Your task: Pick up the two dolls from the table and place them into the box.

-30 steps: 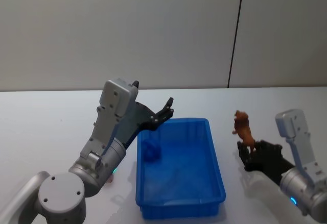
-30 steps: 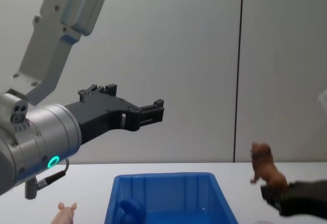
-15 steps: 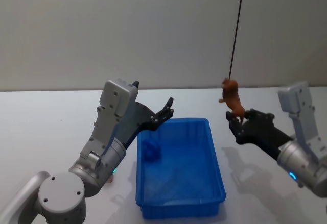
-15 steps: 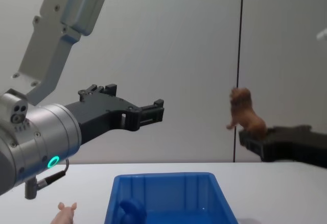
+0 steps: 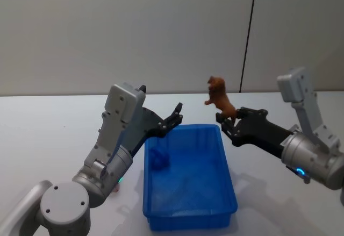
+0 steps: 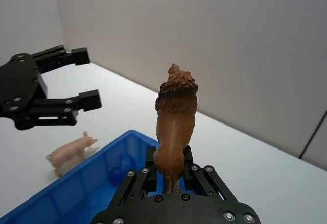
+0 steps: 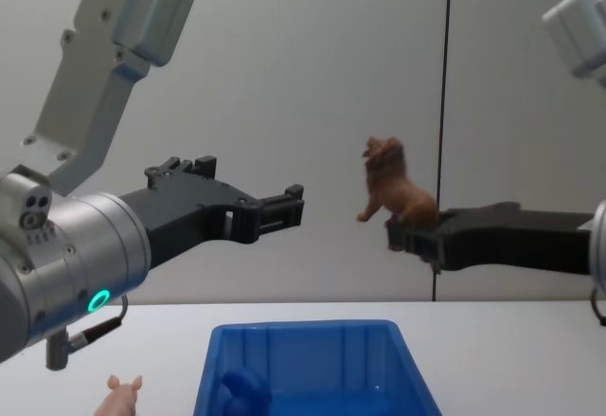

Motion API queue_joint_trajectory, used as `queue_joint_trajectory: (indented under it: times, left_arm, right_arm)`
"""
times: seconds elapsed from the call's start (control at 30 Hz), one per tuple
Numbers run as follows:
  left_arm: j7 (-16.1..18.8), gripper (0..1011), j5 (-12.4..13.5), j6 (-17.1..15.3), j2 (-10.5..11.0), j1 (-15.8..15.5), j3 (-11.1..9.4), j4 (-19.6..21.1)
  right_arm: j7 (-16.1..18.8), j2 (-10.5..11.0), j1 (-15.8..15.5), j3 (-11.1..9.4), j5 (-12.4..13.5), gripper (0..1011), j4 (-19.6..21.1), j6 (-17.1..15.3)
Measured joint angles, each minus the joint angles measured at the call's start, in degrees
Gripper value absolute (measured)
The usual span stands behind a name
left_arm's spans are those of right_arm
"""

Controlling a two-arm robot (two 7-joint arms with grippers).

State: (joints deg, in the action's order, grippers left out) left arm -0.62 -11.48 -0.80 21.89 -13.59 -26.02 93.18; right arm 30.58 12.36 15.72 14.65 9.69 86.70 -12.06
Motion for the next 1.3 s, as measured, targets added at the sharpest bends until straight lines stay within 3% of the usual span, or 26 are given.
queue_joint_trajectory:
  times: [0.23,0.63,0.97,1.3]
  left_arm:
    - [0.0,1001,0.0,0.0,0.0,0.0,0.0,0.0]
    - [0.0,1001,0.0,0.0,0.0,0.0,0.0,0.0]
    - [0.0,1001,0.0,0.0,0.0,0.0,0.0,0.0]
    - [0.0,1001,0.0,0.0,0.0,0.0,0.0,0.0]
  right_arm:
    - [3.96,-0.5,1.78,0.87,-0.33,262,-1.13,-5.21]
    - [6.07,-1.4,3.43,2.35,-2.13,276,-3.58,-10.95]
    - [6.75,-1.78,4.05,2.95,-2.85,620,-4.53,-13.0]
    - [6.83,-1.79,4.33,3.02,-2.9,901,-4.87,-13.45]
